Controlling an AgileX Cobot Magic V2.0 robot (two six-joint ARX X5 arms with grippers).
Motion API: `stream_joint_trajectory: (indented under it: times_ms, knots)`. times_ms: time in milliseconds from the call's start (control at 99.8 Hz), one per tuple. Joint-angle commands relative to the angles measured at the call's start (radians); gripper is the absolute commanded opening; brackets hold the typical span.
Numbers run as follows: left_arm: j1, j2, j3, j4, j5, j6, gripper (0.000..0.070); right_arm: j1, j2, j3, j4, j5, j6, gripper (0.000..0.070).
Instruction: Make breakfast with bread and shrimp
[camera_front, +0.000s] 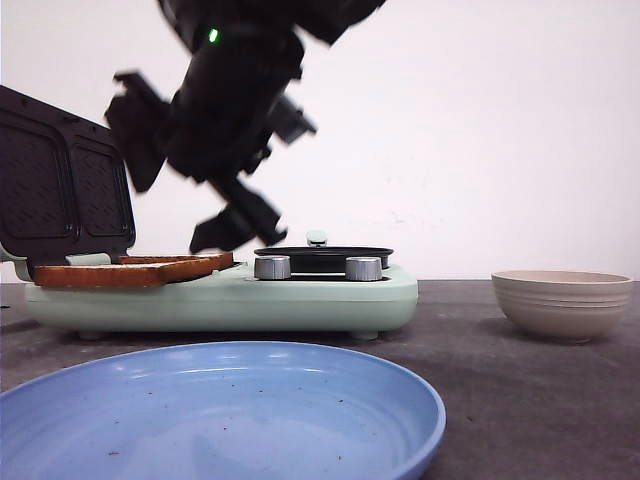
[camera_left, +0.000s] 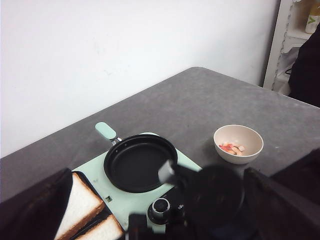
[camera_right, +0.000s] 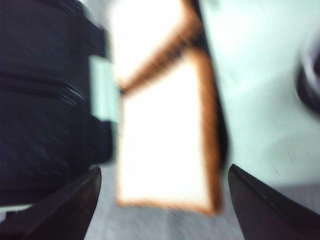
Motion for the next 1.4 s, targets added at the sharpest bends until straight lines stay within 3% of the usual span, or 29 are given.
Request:
stream_joint_trajectory:
  times_ms: [0, 411, 741, 902, 1042, 1392]
  knots:
    - [-0.007, 0.004, 0.01, 0.006, -0.006, 0.018, 0.0627, 0.006, -0.01, 0.013, 0.006, 0.01, -0.104, 0.0502]
    - [-0.007, -0.015, 0.01, 0.003, -0.082, 0.026, 0.0627, -0.055, -0.213, 0.013, -0.168, 0.045, -0.55, 0.0485]
    - [-0.002, -0.017, 0.01, 0.004, -0.158, 0.029, 0.0627, -0.077, -0.383, 0.013, -0.406, 0.185, -0.901, 0.0485]
    - [0.019, -0.017, 0.01, 0.003, -0.185, 0.029, 0.0627, -0.077, -0.434, 0.013, -0.512, 0.225, -1.019, 0.0485]
    - [0.05, -0.017, 0.01, 0.003, -0.185, 0.023, 0.0627, -0.077, -0.468, 0.013, -0.592, 0.249, -1.088, 0.0485]
    - [0.117, -0.021, 0.01, 0.002, -0.185, -0.01, 0.0627, -0.12, -0.592, -0.045, -0.596, 0.228, -1.09, 0.0485]
